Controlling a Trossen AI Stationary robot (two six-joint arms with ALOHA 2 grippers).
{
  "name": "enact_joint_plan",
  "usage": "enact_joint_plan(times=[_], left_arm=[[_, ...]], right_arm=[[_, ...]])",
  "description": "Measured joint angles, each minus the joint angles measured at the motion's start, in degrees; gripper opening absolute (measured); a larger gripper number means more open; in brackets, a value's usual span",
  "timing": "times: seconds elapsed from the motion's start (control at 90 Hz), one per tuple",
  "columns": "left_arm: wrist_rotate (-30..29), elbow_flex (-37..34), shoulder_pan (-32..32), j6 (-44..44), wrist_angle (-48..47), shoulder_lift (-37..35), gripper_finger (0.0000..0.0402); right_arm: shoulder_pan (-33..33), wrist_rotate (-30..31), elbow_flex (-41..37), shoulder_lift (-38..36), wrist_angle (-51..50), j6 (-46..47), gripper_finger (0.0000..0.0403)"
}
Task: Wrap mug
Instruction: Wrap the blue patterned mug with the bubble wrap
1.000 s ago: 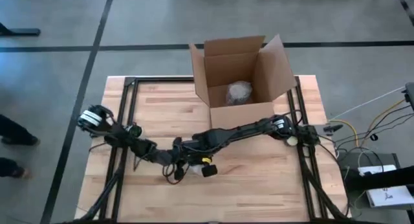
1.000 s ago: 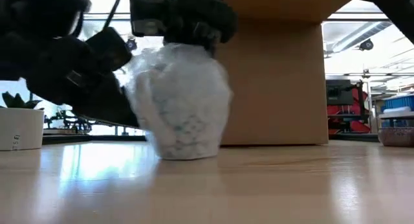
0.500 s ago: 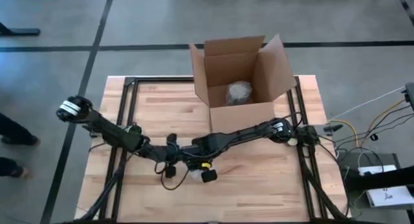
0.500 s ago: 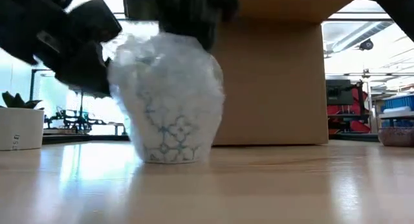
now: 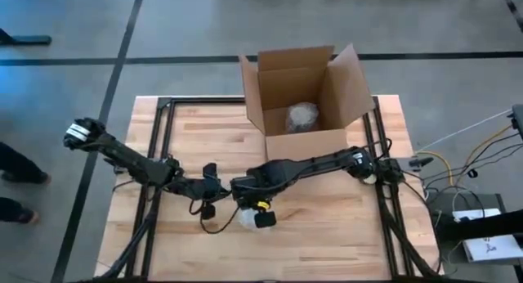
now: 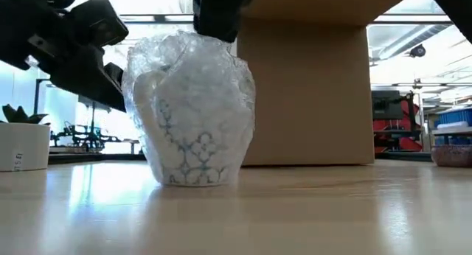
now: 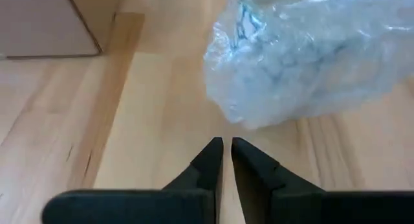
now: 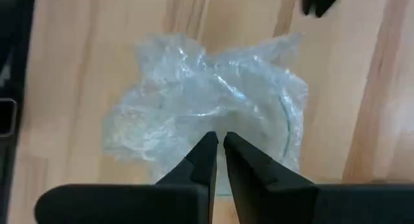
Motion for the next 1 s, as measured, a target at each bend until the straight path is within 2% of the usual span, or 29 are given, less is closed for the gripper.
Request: enact_joint_plan(times=[0.144,0.256,0.433,0.656,1.0], left_arm=[[-0.22,-0.01,0.16,0.5,-0.03,1.1,0.002],[-0.22,-0.04,0.19,0.54,0.14,1.21,0.002],[-0.22,-0.13,0.18,0.51,0.08,1.19,0.002],[-0.22,-0.17,0.18,0.51,0.09,1.19,0.002],[-0.27,-0.2,0.2,0.54,0.05,1.17,0.002]], right_arm=[[1.44,-3.85,-0.04,-0.64,3.61,-1.08,0.0018],[2.27,-4.62,-0.11,0.75,5.45,-2.56,0.0014],[1.15,-2.21,-0.28,4.31,4.85,-2.71,0.0003],[-0.88,1.96,-0.98,4.34,3.71,-2.19,0.0],[-3.12,1.32,-8.07,6.48,7.18,-4.85,0.0]])
